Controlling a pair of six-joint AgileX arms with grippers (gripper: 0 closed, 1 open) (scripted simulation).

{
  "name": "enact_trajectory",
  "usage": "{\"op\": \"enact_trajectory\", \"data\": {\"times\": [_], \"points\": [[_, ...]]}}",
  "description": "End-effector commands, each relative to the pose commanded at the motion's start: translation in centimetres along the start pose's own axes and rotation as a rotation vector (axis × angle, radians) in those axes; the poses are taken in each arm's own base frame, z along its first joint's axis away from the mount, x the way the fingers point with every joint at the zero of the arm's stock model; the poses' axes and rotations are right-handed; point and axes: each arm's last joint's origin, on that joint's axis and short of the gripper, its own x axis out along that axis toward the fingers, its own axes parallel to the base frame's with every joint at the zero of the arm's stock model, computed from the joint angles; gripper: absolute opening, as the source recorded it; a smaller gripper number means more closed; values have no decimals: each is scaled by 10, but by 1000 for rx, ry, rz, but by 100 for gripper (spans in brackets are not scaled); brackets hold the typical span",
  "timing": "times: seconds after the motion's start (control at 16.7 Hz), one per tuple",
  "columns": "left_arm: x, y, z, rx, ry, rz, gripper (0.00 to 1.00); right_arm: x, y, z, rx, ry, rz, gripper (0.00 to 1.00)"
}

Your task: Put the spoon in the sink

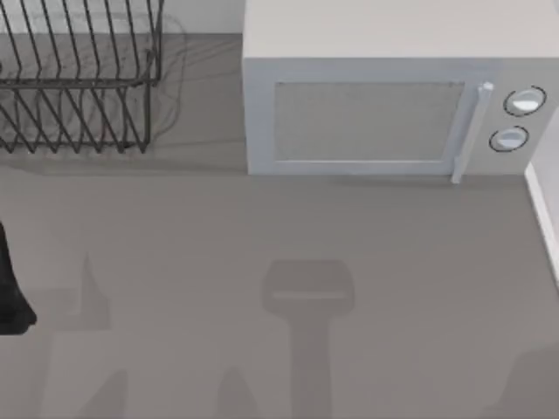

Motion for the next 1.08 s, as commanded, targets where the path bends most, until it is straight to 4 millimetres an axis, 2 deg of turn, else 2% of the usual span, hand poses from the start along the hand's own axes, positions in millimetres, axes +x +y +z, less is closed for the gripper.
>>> {"op": "enact_trajectory", "data": {"times": [0.24,0.48,0.72,0.9,1.08], "points": [[0,0,0,0,0,0,100,1,-2,-1,-1,-5,5,0],[0,0,0,0,0,0,100,-7,-27,-20,-18,-32,30,0],[0,0,0,0,0,0,100,-21,-82,-54,-44,-52,52,0],[0,0,0,0,0,0,100,-29,-137,-78,-55,-48,52,0],[0,0,0,0,0,0,100,-28,-192,-91,-55,-36,41,0]]}}
